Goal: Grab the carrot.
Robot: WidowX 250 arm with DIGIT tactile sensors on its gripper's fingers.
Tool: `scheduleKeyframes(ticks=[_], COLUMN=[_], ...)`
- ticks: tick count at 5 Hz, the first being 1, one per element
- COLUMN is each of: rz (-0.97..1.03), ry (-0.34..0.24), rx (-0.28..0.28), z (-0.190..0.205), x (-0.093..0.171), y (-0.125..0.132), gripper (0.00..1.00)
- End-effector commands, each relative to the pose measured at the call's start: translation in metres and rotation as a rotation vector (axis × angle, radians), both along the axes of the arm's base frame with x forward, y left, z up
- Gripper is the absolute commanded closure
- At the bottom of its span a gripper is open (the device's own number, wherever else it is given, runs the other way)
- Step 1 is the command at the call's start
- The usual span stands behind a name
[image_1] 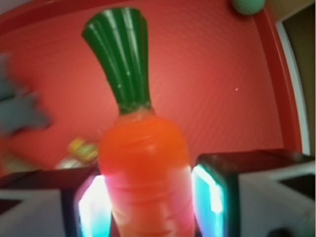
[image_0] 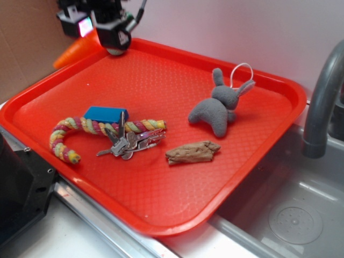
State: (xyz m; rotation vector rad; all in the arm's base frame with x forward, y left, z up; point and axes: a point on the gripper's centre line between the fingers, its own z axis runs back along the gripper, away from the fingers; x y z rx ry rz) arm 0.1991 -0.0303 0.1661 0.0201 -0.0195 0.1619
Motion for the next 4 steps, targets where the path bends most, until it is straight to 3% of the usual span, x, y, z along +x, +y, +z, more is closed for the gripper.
scheduleKeyframes(ticks=[1, 2, 3, 4], rz=[-0.029, 0.023, 0.008, -0.040], ry=[-0.058, -0.076, -0.081, -0.069], rx=[-0.069, -0.087, -0.017, 0.033], z=[0.085, 0.067, 0.060, 0.051], x=[-0.015, -0.027, -0.020, -0.005], y=[0.007, 0.055, 0.076, 0.077], gripper=[1.00, 1.00, 1.00, 1.00])
